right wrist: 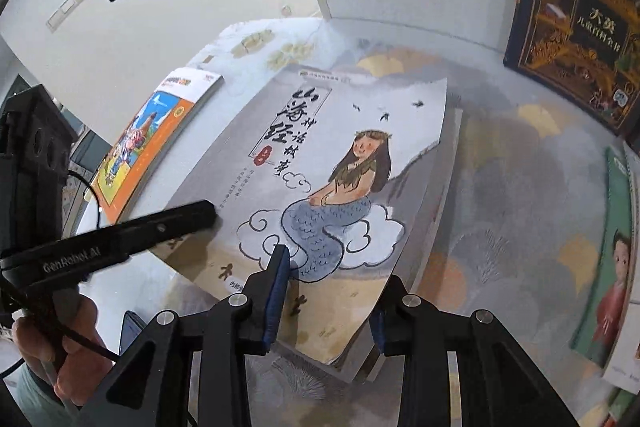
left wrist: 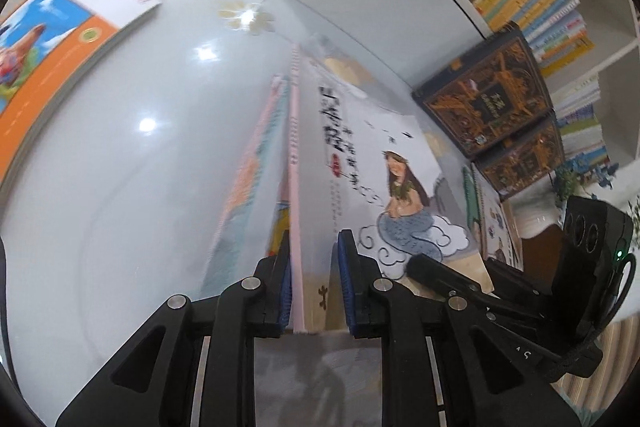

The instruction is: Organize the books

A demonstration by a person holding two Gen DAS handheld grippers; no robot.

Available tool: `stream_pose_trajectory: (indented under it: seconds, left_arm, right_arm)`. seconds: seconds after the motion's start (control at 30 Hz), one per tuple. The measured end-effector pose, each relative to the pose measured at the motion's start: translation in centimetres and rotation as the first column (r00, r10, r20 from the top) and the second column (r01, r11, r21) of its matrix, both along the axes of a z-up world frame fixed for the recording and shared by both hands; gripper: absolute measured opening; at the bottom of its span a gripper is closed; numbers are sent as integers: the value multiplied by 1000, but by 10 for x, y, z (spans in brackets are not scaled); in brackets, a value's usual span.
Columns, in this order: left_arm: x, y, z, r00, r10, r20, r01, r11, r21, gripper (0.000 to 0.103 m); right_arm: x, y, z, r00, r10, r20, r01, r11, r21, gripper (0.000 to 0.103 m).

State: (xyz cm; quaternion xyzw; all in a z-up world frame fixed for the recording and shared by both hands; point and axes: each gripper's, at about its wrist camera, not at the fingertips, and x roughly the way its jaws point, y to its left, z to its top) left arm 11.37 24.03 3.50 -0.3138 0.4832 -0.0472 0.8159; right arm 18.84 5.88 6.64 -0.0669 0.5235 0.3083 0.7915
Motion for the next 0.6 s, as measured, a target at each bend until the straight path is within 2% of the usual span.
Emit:
stream_pose_trajectory:
  seconds: [0.1,0.23,0.33,0.47,0.5,0.57,0.6]
  left_arm:
    - [-11,10,3,999,46,-3,-46,998,40,16]
    - [-25,12,12,997,70,20,-71,997,37,18]
    - [-28,-3,19,999,24,32,-26,998,52,19]
    - [-26,-34,34,997,-68,43,64,994,83,19]
    - [-25,-45,39,994,-95,45,91,991,96,23]
    - [-26,-62,48,991,-124,54,116,985,131,32]
    - [-28,-71,53,988,-140,62,130,981,144,32]
  right_arm:
    - [-7,2,-4,1000,11,-6,-12,1000,-26,34]
    - [-21,-8,-11,998,-2,-68,1,1000,-10,38]
    - [-38,-24,-15,993,-23,-112,23,1000,2,39]
    - [-70,-54,-15,989,-67,-132,65,998,-15,49]
    - [-76,-63,-15,989,-77,-129,75,997,-18,53]
    - [-92,-88,-15,987,-112,-117,109,993,-34,53]
    - [-98,-99,-16,985,-128,-118,124,991,-42,53]
